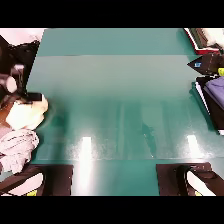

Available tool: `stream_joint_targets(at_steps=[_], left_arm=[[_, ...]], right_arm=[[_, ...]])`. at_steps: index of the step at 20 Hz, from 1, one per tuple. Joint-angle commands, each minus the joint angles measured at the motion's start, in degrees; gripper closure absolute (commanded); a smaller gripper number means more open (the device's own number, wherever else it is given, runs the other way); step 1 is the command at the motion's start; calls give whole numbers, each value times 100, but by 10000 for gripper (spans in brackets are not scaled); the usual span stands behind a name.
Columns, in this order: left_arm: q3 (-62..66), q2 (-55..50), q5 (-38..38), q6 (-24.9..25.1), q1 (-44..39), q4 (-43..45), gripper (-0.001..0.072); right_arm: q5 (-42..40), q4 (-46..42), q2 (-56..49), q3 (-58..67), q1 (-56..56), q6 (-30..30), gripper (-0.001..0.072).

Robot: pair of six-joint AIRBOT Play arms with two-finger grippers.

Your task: Fold the shirts.

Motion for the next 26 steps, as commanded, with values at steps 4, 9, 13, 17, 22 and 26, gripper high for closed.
stream_joint_targets(at_steps=[4,9,13,17,22,26], left_arm=[[2693,713,-879,1399,-1158,-2297,679],[3978,726,-955,1926,-2468,-4004,680],[3993,579,-540,2194,-3556,-4037,680],[3982,-140,-260,2214,-3869,-4002,680],[3982,-1488,-599,2142,-3853,-3427,678],[3980,-2044,-1545,1578,-3845,-1923,152]], right_arm=[[-297,-13,0,492,-11,-68,684],[-529,-9,0,1296,-332,-140,684],[-385,4,0,1711,-824,-140,684],[-142,9,4,1834,-966,-140,684],[9,33,0,1832,-955,-142,684],[46,26,-7,1821,-955,-149,684]])
